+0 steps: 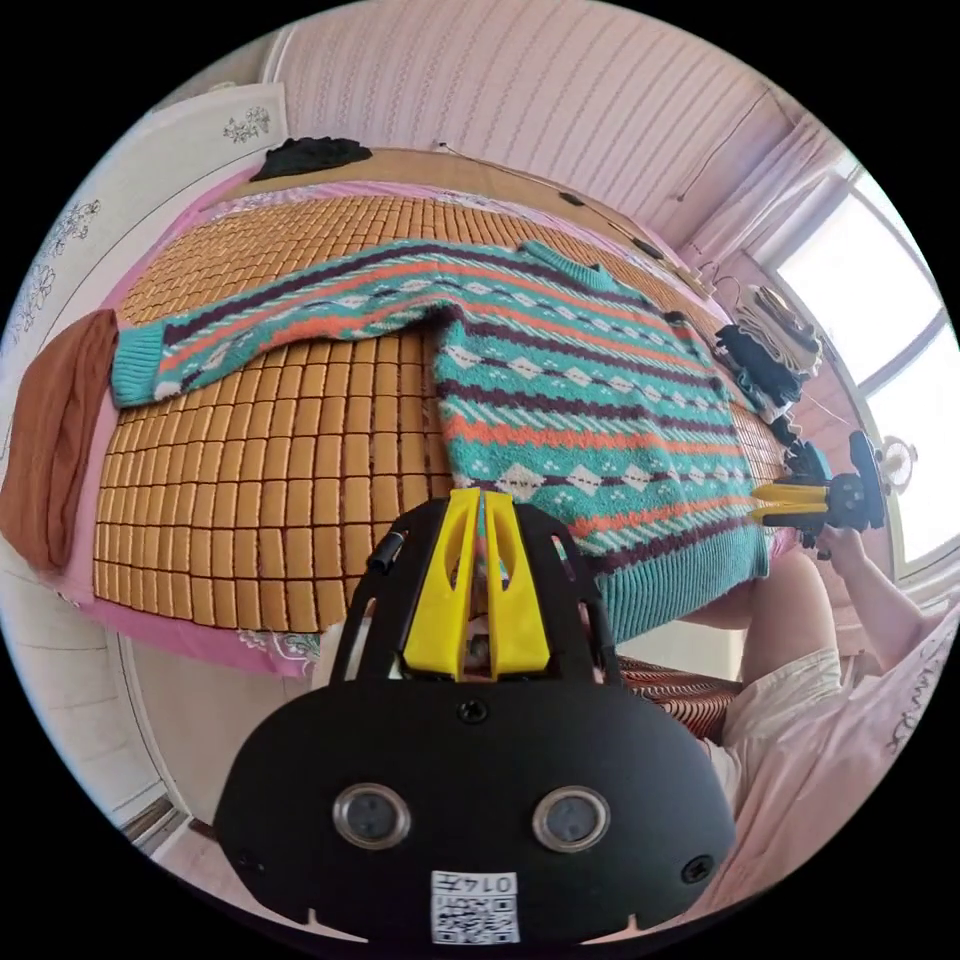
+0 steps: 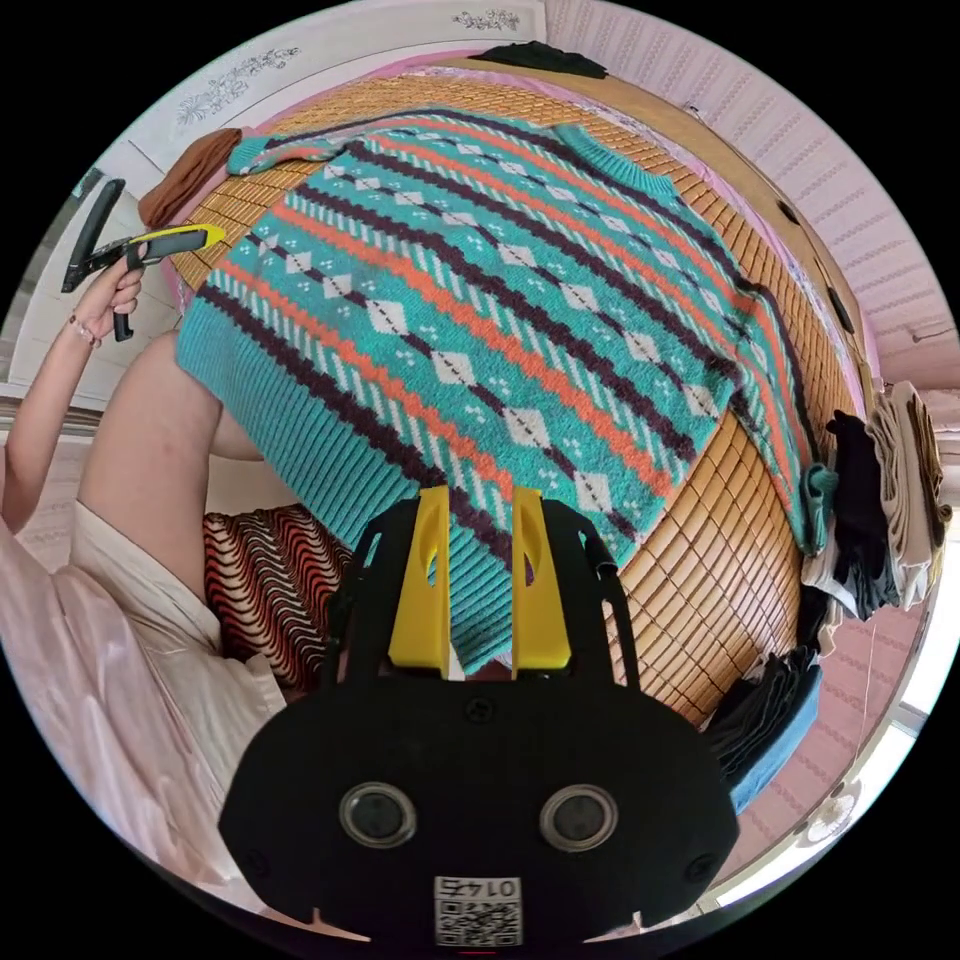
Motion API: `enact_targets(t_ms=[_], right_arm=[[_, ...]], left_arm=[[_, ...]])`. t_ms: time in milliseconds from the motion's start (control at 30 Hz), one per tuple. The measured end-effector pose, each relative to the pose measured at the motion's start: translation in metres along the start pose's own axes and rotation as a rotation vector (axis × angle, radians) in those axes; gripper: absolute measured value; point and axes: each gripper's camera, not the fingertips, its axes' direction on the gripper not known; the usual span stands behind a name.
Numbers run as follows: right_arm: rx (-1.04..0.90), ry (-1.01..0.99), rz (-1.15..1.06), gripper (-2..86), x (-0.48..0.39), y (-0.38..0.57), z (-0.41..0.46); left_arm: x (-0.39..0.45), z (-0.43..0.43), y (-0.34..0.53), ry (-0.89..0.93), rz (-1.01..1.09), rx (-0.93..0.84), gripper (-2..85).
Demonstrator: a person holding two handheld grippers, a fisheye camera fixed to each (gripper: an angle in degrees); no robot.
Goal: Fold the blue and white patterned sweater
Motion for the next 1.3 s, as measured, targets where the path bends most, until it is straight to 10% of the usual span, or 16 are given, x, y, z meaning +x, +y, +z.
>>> enact_targets(t_ms=[467, 1300], right_arm=[[0.235, 0.038, -0.588, 10.9, -0.175, -0.279, -0.044], [0.092, 0.028, -0.555, 2.0, -0.237, -0.419, -0.003]], left_arm=[[-0.185, -0.026, -0.037, -0.311, -0.288, 0.118, 11.8], [-0.214, 0.005, -0.068, -0.221, -0.233, 0.034, 1.0]])
